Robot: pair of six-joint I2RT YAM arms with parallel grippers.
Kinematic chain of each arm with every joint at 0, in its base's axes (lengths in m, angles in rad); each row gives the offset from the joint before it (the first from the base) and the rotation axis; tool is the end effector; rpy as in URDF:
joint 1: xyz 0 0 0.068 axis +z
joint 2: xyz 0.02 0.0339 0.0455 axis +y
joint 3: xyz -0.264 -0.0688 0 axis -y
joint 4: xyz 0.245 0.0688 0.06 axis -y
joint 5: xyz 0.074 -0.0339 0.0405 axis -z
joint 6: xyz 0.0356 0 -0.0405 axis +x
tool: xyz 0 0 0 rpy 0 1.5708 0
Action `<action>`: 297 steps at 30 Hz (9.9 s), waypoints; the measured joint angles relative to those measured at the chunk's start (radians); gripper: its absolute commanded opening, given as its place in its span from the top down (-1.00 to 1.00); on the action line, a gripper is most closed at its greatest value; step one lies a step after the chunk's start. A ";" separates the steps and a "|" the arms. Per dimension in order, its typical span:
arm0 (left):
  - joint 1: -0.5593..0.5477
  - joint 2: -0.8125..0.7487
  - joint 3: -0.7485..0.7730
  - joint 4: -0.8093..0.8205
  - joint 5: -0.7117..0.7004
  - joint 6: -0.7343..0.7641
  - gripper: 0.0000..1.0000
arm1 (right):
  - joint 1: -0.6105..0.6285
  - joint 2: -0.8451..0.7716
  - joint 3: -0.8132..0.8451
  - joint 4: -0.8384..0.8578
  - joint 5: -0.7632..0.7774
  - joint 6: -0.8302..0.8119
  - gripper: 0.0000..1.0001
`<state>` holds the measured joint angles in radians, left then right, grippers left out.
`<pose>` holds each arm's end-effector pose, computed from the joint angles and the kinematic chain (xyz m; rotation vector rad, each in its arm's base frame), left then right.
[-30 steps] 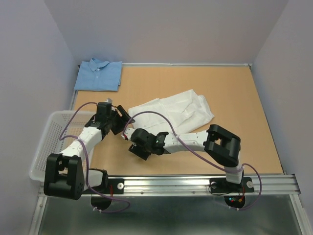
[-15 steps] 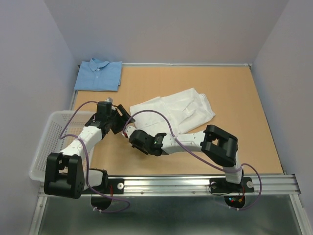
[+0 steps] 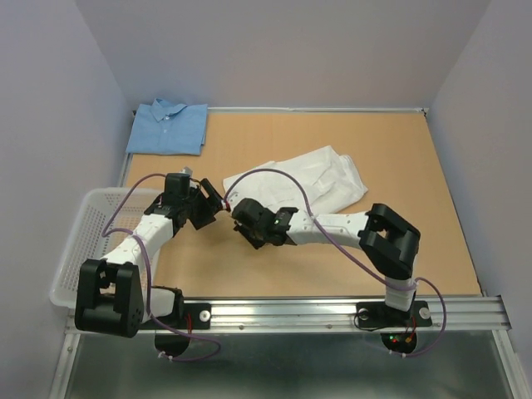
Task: Fold and stack the long sleeve shirts
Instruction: Fold the shirt
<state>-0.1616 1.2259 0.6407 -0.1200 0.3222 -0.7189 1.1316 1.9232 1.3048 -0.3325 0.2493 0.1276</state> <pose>0.2451 -0.0514 0.2068 -0.4796 2.3215 -0.8130 0.1817 0.3661 0.1798 -1.1108 2.2314 0.2174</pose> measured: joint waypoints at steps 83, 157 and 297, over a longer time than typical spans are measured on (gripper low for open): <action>-0.092 0.220 0.338 -0.257 -0.088 0.224 0.95 | -0.575 -0.026 -0.147 0.307 -0.595 0.566 0.64; -0.352 0.445 0.773 -0.412 -0.098 0.148 0.95 | -0.404 0.061 -0.351 0.769 -0.616 0.807 0.55; -0.448 0.430 0.592 -0.121 -0.069 0.132 -0.20 | -0.679 -0.586 -0.502 0.291 -0.518 0.689 0.15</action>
<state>-0.6098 1.6558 1.2327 -0.2413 0.2531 -0.5865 0.4522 1.3373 0.8032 -0.0410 -0.2687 0.8162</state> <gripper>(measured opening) 0.606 0.439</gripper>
